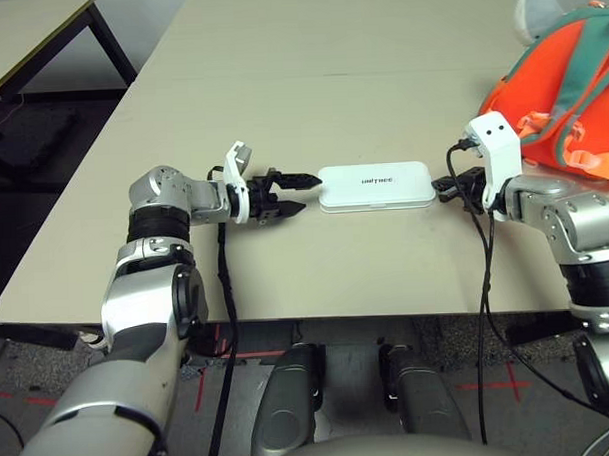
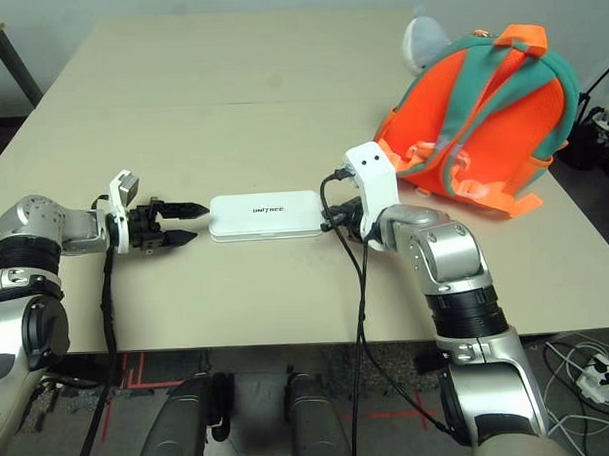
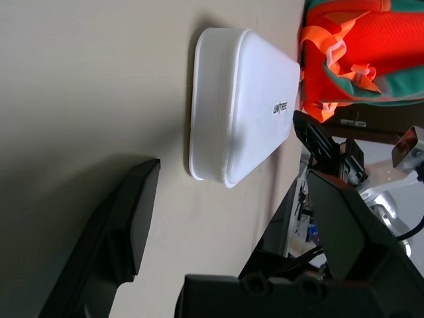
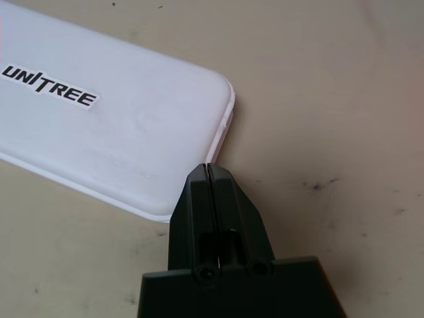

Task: Put the pencil case into the backpack and zip it.

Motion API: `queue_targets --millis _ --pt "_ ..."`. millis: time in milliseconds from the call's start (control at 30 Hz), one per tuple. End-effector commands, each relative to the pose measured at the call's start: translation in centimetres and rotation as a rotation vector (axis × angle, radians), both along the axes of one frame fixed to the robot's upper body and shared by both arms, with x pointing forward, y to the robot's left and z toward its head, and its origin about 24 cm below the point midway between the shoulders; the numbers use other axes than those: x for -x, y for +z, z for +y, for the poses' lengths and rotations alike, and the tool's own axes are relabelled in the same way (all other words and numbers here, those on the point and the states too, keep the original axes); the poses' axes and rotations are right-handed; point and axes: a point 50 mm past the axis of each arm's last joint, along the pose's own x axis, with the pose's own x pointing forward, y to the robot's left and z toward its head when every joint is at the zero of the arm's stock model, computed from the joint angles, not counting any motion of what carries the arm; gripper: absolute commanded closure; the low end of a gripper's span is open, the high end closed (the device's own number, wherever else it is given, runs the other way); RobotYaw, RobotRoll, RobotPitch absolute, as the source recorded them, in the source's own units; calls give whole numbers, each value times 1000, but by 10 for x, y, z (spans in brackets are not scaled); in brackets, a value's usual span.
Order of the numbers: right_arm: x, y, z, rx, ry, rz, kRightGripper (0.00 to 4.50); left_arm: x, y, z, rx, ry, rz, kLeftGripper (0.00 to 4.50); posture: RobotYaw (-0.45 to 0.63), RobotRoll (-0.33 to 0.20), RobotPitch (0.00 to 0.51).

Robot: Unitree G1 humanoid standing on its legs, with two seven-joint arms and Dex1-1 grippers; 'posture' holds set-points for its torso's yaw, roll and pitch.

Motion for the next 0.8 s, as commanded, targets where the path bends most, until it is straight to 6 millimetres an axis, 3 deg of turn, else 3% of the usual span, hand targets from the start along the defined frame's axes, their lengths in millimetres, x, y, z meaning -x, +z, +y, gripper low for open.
queue_targets --millis 33,333,567,800 --pt "-1 -4 1 33 4 -4 4485 1 -13 -10 -37 -35 43 0 112 0 190" --pt "-13 3 -4 41 -50 -72 4485 -3 -10 -16 -27 -59 1 0 115 0 201" --pt "-12 16 -2 17 -62 -92 4485 -5 -10 -16 -19 -60 -24 0 105 0 200" --pt "-12 14 -2 72 -83 -94 4485 -6 -12 -26 5 -86 -39 0 101 0 197"
